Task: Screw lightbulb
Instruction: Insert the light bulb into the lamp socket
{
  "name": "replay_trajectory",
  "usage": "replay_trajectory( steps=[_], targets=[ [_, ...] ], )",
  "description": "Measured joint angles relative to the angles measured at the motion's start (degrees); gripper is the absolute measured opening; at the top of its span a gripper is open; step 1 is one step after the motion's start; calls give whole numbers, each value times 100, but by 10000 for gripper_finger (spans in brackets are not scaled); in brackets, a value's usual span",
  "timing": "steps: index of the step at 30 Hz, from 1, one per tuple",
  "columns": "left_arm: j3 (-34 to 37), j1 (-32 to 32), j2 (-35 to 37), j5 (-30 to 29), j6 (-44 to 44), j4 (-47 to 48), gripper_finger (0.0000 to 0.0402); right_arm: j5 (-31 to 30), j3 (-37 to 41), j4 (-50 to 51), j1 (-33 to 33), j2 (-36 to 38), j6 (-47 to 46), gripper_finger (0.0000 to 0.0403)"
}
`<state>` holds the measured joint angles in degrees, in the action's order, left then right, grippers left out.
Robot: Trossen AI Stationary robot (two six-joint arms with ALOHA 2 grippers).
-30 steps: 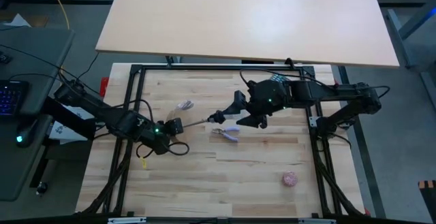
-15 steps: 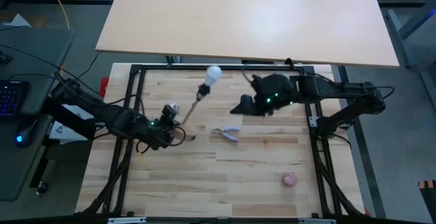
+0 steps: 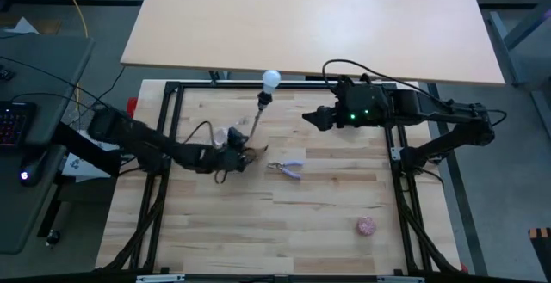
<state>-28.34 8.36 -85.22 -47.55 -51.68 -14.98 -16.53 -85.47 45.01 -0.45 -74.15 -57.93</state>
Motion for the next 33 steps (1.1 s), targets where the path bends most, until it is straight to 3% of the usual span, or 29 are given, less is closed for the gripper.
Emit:
replay_trajectory(
  steps=[4,7,13,21,25,29,33],
  targets=[
    [-378,-203,-595,-159,113,-37,116,4,2,0,20,0,0,385],
    [-580,-210,-835,-36,449,2,165,7,2,14,21,0,-4,385],
    [-891,-190,-869,860,1767,879,229,17,3,24,20,0,1,385],
    [-1377,-102,-856,1137,3382,2031,249,17,4,24,5,0,63,385],
    [-1689,-122,-836,1628,4233,2724,258,18,4,26,4,-2,144,385],
    [-1750,-108,-827,1962,4688,2622,263,17,2,26,4,-4,238,385],
    [-1719,31,-880,1205,4846,2247,262,17,3,26,4,-4,274,385]
  ],
)
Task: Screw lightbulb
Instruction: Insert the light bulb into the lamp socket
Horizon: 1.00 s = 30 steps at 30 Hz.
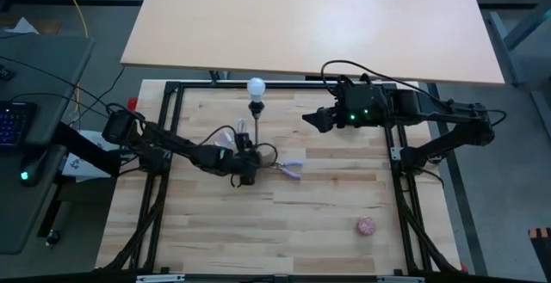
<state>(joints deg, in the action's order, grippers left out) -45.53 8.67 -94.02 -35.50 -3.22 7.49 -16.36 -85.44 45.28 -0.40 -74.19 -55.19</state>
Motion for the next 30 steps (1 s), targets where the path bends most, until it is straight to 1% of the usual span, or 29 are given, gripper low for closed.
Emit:
replay_trajectory(
  steps=[2,3,5,6,12,22,26,30],
  targets=[
    [9,81,2,-459,85,92,262,0,0,0,0,0,1,385],
    [10,109,2,-587,83,76,262,0,-1,0,0,-1,1,385],
    [3,144,5,-615,77,141,262,0,1,0,0,-2,0,385],
    [3,162,9,-580,70,211,262,0,1,0,0,-2,1,385],
    [-5,195,20,154,1,275,262,-138,1,5,0,-4,-12,385],
    [-5,212,20,191,5,308,263,-234,0,20,0,-4,-21,385],
    [-8,160,20,295,20,310,277,-235,0,22,0,-4,-23,385],
    [-5,58,13,629,133,376,306,-236,1,20,0,-4,-23,385]
  ],
)
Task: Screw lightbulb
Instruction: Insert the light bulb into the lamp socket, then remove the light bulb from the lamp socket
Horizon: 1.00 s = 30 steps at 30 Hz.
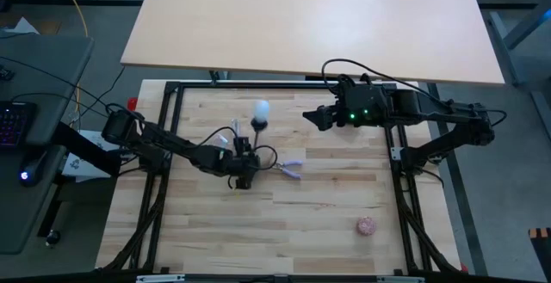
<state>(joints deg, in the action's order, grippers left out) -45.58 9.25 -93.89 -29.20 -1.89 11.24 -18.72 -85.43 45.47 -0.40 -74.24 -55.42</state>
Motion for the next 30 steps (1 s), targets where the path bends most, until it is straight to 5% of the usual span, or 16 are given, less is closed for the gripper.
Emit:
replay_trajectory(
  steps=[10,30],
  targets=[
    [-30,-159,9,553,144,400,373,-2,-2,0,0,0,-2,385],
    [-597,412,450,1010,246,1285,376,-19,0,23,0,-1,53,385]
  ],
)
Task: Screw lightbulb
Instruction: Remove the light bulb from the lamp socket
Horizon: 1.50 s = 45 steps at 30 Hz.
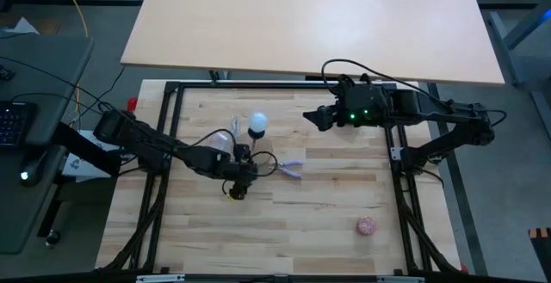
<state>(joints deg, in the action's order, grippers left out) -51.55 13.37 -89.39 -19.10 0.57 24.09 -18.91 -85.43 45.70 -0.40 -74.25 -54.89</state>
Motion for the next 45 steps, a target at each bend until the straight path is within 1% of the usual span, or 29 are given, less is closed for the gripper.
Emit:
replay_trajectory(
  steps=[6,9,14,17,20,24,27,32,34,38,40,42,45],
  targets=[
    [-2,32,857,46,541,720,376,3,0,-1,0,1,131,385],
    [-4,32,1365,60,1036,1173,376,26,0,-1,3,-1,100,385],
    [-3,38,2063,58,2176,2200,376,80,0,1,7,-1,-3,385],
    [45,26,2278,27,2279,2571,376,253,0,68,7,-1,-78,385],
    [201,-64,2324,-240,2445,2531,376,298,-1,231,7,-1,73,385],
    [482,-303,2186,-330,2695,2289,376,392,0,297,7,-4,234,385],
    [728,-482,2050,-687,2975,1976,376,382,0,298,7,-6,229,385],
    [979,-991,1720,-867,3012,1204,374,585,0,330,7,-125,441,385],
    [975,-1306,1658,-949,3315,1021,366,587,0,336,9,-166,379,385],
    [973,-2023,1697,-475,4111,1204,340,652,0,358,7,-312,247,385],
    [975,-2332,1714,-235,4294,1356,329,760,0,373,7,-379,245,385],
    [975,-2639,1699,173,4319,1338,322,876,0,388,7,-454,245,385],
    [975,-2963,1636,905,4394,967,320,921,0,422,9,-594,245,385]
  ],
)
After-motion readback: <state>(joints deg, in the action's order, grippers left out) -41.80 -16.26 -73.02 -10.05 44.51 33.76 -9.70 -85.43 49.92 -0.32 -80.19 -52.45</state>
